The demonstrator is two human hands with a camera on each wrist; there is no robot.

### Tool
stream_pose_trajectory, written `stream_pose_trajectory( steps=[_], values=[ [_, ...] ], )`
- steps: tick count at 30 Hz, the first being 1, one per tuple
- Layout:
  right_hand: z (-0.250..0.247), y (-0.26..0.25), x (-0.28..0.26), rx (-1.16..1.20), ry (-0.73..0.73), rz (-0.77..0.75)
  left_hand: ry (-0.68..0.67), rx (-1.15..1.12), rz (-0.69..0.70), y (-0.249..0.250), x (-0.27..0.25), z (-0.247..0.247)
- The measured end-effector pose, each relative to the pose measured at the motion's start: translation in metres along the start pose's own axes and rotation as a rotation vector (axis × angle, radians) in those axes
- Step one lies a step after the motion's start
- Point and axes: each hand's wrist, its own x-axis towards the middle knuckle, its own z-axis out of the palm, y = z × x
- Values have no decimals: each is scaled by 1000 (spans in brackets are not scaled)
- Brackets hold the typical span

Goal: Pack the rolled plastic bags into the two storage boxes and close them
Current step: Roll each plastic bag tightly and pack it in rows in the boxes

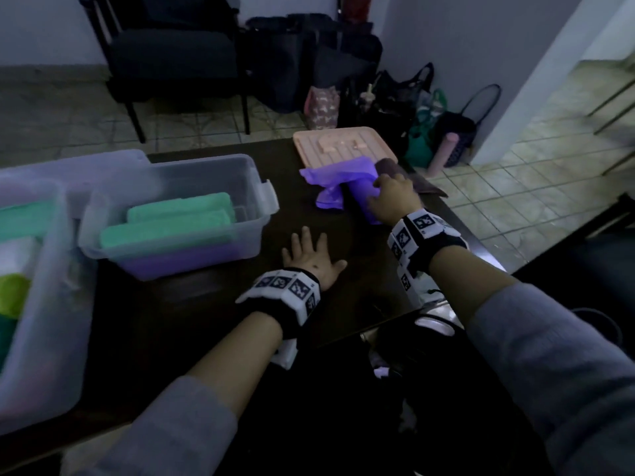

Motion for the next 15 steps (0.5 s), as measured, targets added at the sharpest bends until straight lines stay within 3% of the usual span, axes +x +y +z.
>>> stream_pose_trajectory(
  steps=[5, 15],
  values=[
    [11, 13, 11, 40, -44, 26, -42, 136, -65, 5, 7, 9],
    [23, 7, 29, 3, -128, 106, -51, 140, -69, 3, 10, 13]
  ],
)
